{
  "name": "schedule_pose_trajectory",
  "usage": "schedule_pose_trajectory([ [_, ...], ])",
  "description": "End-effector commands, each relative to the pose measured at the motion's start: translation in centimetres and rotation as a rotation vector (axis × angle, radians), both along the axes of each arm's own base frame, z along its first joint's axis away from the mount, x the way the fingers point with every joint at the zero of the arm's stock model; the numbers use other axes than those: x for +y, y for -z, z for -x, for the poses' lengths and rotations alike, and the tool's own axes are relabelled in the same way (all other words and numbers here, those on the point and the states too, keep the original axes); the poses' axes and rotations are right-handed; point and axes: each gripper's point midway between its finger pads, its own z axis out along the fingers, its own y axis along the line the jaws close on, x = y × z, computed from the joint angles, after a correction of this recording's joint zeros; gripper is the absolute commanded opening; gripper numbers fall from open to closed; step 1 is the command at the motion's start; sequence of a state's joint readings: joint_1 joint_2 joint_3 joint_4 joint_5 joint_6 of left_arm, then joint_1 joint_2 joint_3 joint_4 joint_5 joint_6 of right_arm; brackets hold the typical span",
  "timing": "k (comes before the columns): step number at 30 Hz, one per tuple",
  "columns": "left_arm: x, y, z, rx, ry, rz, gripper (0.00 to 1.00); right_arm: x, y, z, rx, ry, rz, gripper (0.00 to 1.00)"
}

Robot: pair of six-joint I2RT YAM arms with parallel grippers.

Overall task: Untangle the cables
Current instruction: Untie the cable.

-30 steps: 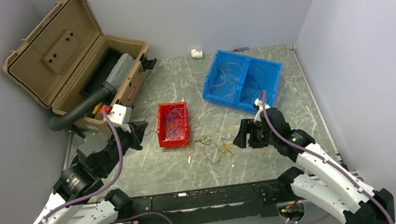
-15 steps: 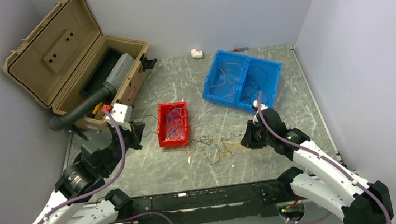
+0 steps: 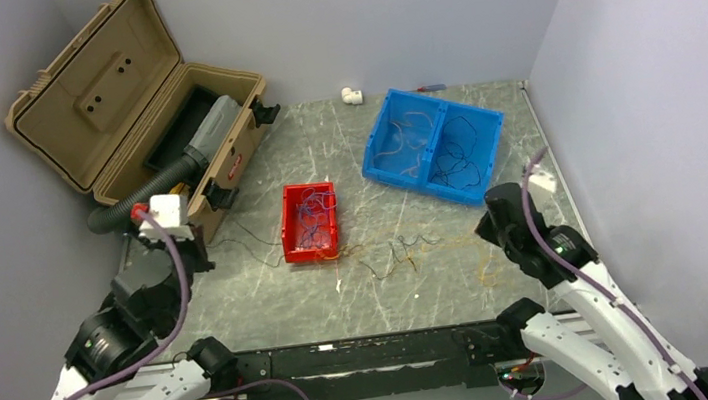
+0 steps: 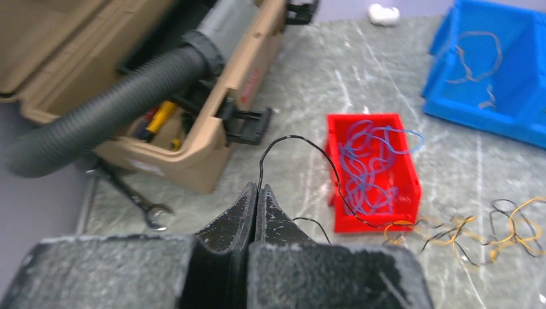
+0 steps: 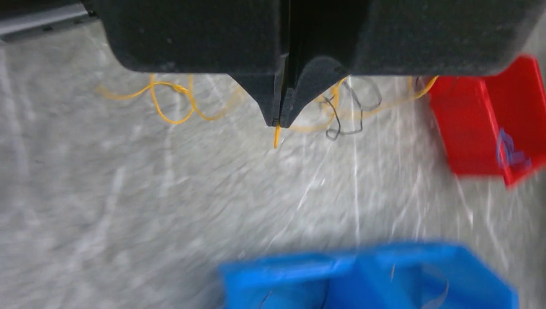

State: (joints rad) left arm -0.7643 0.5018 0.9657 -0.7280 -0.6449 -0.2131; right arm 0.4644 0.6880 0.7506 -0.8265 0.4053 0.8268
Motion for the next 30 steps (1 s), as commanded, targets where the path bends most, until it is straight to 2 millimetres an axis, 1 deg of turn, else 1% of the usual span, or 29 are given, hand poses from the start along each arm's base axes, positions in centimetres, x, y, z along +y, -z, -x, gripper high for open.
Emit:
schedule_pose_trajectory([
  [1, 5.4, -2.4, 1.4, -0.062, -0.205, -0.038, 0.00, -8.0, -4.2, 1.8, -0.094, 0.425, 0.135, 0.00],
  [2, 6.1, -2.7, 1.7, -0.069, -0.229, -0.032, 0.00, -9.2, -5.2, 2.3, -0.117, 0.492, 0.156, 0.00],
  [3, 6.8, -3.0, 2.1, -0.081, -0.251, -0.018, 0.00, -10.1, -6.1, 2.6, -0.145, 0.535, 0.169, 0.00],
  [4, 7.0, -3.2, 2.3, -0.090, -0.254, -0.010, 0.00, -10.7, -7.0, 2.8, -0.173, 0.561, 0.179, 0.00],
  [6, 6.9, -3.7, 2.6, -0.119, -0.224, 0.018, 0.00, -11.3, -8.7, 2.8, -0.222, 0.573, 0.192, 0.00],
  [8, 6.5, -3.7, 2.6, -0.131, -0.199, 0.034, 0.00, -12.0, -10.2, 3.1, -0.264, 0.601, 0.205, 0.00],
  [12, 6.6, -3.1, 2.5, -0.096, -0.218, 0.020, 0.00, -13.7, -14.3, 3.8, -0.344, 0.666, 0.253, 0.00],
  [13, 6.2, -3.2, 2.5, -0.091, -0.198, 0.019, 0.00, -13.7, -15.5, 3.6, -0.364, 0.648, 0.267, 0.00],
  [14, 5.4, -3.3, 2.5, -0.089, -0.151, 0.025, 0.00, -13.6, -16.4, 3.3, -0.378, 0.625, 0.272, 0.00],
  [16, 2.9, -3.9, 2.3, -0.111, -0.017, 0.046, 0.00, -12.7, -18.2, 2.5, -0.416, 0.562, 0.253, 0.00],
  [18, -0.5, -4.1, 2.1, -0.142, 0.154, 0.070, 0.00, -11.8, -19.9, 1.7, -0.458, 0.496, 0.228, 0.00],
  [21, -5.5, -4.3, 2.7, -0.168, 0.409, 0.077, 0.00, -10.4, -22.2, 0.7, -0.506, 0.407, 0.202, 0.00],
  [22, -7.1, -4.3, 3.0, -0.170, 0.493, 0.075, 0.00, -9.3, -22.9, 0.2, -0.517, 0.332, 0.201, 0.00],
  [24, -9.8, -3.9, 3.6, -0.136, 0.629, 0.071, 0.00, -7.7, -24.3, -0.5, -0.548, 0.236, 0.171, 0.00],
  [26, -11.9, -2.8, 3.5, -0.082, 0.706, 0.074, 0.00, -6.0, -25.8, -1.0, -0.583, 0.138, 0.150, 0.00],
  [30, -14.8, -1.0, 3.1, -0.035, 0.791, 0.116, 0.00, -3.6, -30.2, -1.2, -0.677, 0.007, 0.088, 0.00],
])
